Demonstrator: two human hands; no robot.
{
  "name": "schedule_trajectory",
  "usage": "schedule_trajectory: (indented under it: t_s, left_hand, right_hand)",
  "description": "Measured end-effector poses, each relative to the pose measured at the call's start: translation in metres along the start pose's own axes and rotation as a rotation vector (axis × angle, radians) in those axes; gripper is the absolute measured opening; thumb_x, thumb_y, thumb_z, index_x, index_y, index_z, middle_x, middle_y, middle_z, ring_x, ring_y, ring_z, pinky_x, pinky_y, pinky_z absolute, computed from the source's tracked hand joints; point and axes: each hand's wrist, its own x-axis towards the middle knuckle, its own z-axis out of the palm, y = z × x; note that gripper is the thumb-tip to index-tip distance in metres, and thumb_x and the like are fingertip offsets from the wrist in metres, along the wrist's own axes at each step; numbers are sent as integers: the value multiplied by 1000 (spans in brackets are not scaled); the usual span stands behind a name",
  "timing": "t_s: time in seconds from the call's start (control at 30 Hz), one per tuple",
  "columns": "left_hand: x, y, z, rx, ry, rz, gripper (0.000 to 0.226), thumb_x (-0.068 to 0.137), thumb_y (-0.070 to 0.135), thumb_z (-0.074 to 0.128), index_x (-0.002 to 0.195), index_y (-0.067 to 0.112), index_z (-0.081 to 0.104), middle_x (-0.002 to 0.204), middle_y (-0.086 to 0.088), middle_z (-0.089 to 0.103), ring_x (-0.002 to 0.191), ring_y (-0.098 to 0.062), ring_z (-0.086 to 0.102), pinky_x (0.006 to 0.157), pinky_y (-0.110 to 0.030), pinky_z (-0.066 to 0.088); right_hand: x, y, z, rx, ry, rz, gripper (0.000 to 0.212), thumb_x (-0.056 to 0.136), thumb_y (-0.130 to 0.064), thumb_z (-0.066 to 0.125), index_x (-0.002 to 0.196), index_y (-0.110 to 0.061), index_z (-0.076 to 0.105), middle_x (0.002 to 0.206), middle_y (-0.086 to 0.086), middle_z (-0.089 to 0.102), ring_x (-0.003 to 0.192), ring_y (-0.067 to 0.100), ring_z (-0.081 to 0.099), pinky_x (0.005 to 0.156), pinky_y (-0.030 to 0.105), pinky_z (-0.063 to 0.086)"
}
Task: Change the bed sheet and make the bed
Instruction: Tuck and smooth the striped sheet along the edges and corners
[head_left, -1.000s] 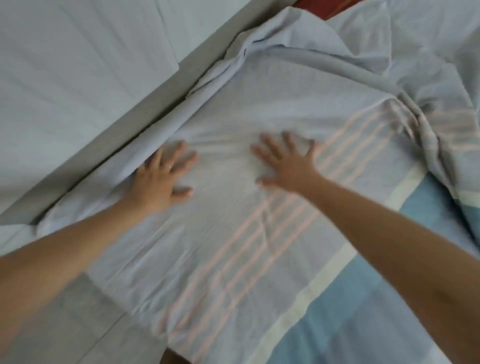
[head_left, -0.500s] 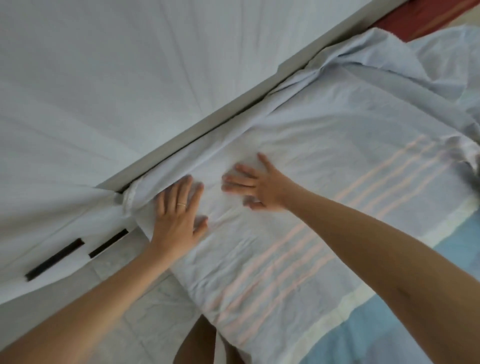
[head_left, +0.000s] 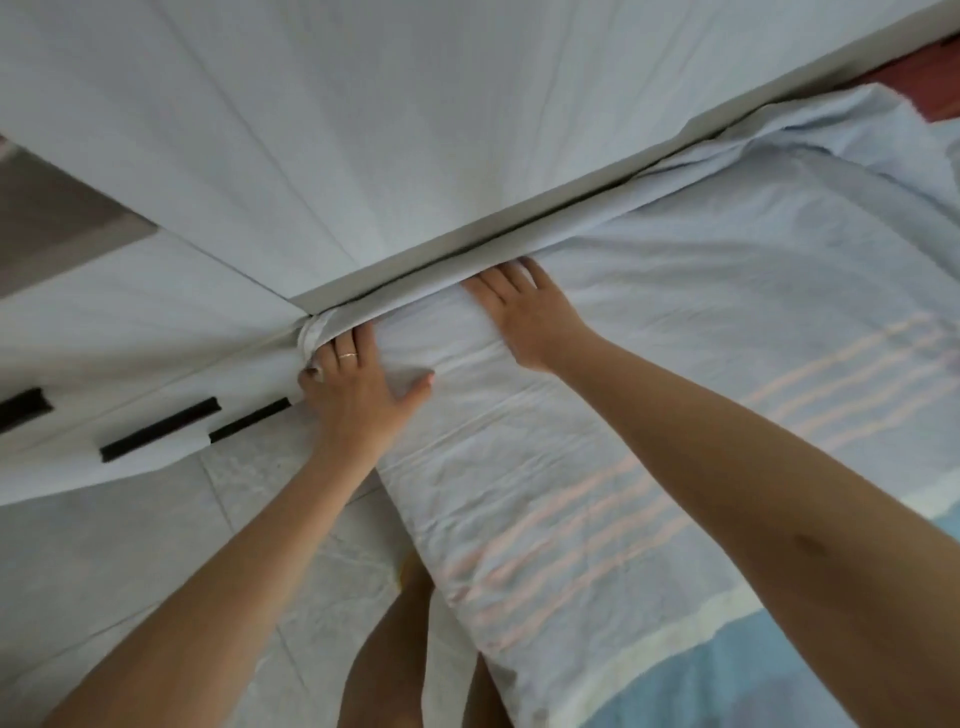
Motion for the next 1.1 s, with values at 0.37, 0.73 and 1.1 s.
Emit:
schedule_trajectory:
  t_s: [0.37,0.73,1.1]
  left_hand:
    - [20,-9,-11,-269,-159,-66,100,56,64,77,134,19,34,141,-6,31,135,-30,23,99,-51,39]
    - [25,-16,-28,-336,-333,-36,104,56,67,77,135,10,40,135,-9,50,121,-28,49,86,-31,41]
    - [-17,-21,-56,-243,-78,231,76,60,53,79,115,5,58,142,-14,39,134,-31,24,106,-38,29]
  right_hand:
    - [32,-26,-14,128,-30,8,91,72,-21,72,148,-19,22,142,11,33,133,29,30,117,39,11]
    - [37,-12,-35,383,-28,-22,54,83,-37,59,127,-10,42,122,8,58,116,27,51,100,34,29]
    - [14,-6,-73,551,-210,-226,46,89,-55,50,126,-29,41,120,-7,51,115,18,44,101,32,28]
